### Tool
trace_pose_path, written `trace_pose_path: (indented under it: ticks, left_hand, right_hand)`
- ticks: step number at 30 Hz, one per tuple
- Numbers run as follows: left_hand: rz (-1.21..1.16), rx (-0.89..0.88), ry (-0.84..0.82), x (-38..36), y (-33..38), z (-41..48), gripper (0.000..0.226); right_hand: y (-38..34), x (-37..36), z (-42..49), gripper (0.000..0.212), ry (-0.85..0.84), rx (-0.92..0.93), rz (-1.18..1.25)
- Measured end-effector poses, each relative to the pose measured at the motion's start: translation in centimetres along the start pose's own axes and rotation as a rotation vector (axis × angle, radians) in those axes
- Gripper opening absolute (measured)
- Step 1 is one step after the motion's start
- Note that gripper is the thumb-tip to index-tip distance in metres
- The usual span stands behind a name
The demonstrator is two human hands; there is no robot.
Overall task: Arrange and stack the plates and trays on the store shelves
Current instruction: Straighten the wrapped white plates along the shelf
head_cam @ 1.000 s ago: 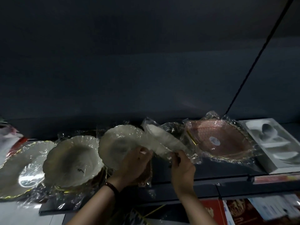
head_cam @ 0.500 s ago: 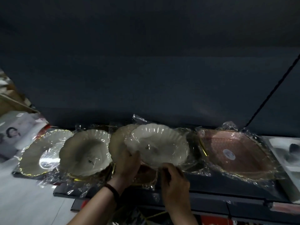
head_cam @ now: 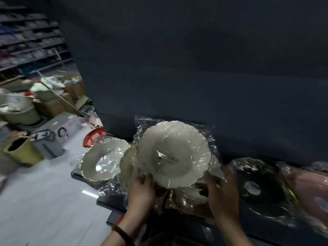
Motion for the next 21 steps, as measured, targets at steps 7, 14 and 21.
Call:
trace_pose_path:
  ticks: [7,14,21]
  left_hand:
    - [0.008,0.176,0.085,11.8,-3.6,7.4,0.017]
    - [-0.019,0.228,0.063,22.7,-7.5,15.2,0.042]
    - [0.036,0.270,0.031,28.9,-12.5,21.9,0.032]
  right_hand:
    - [-2.2,-13.0,-3.6,0.029,-0.137,-0.060,-0.003]
    - [-3.7,-25.8,-8.6,0.049,-0.104,-0.071,-0.011]
    - [-2.0,-34.7,-12.4,0.044,-0.211,-0.128,-0.107]
Point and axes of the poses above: each hand's wrist, its own z-axis towards the middle knuckle, its own x-axis out of the back of the hand, y = z × x, the point moved 3 cm from there along z, towards the middle knuckle, and after that the axes turned 4 degrees about x, right-handed, at the moved point
